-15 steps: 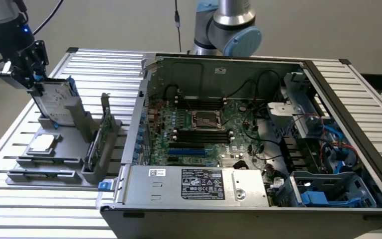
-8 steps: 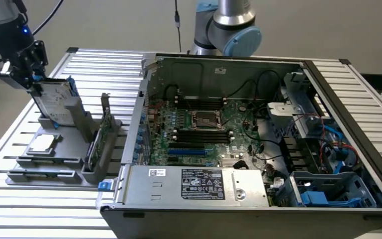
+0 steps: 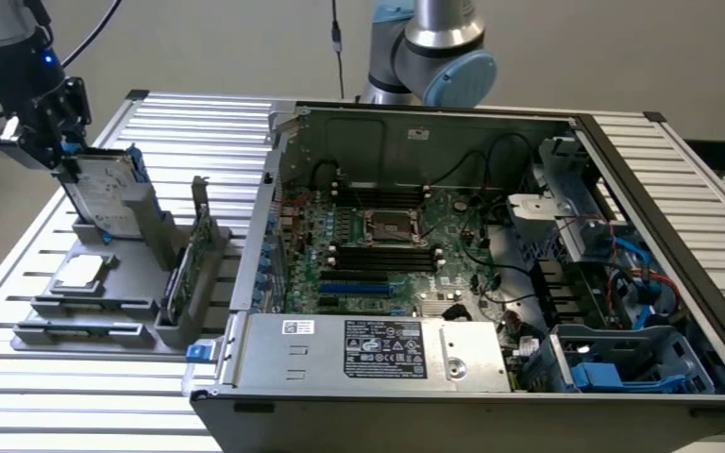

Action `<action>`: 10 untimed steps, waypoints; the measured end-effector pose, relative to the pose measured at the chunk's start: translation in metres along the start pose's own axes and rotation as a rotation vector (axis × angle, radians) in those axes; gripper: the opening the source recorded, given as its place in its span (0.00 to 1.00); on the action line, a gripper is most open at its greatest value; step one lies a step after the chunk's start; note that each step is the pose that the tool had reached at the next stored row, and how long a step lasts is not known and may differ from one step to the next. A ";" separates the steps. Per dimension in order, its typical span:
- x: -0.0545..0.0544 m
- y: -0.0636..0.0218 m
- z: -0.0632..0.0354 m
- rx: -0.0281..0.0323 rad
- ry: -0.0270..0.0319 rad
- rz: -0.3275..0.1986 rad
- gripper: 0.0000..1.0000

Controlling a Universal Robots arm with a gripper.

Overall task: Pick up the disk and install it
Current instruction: 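Pick up the disk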

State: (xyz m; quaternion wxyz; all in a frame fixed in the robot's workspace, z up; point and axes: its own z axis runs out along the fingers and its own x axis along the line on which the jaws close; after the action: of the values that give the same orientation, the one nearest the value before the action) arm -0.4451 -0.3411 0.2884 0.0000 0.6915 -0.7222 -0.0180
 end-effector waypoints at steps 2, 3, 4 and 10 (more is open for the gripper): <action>0.000 0.0000 0.0000 0.0000 0.0000 0.001 0.48; 0.000 0.0000 0.0000 0.0000 0.0000 0.001 0.46; 0.000 0.0000 0.0000 -0.0001 0.0001 0.001 0.46; 0.000 0.0000 0.0000 0.0000 0.0000 0.001 0.34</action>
State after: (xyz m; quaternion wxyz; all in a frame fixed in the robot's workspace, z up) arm -0.4451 -0.3411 0.2884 0.0000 0.6913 -0.7224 -0.0180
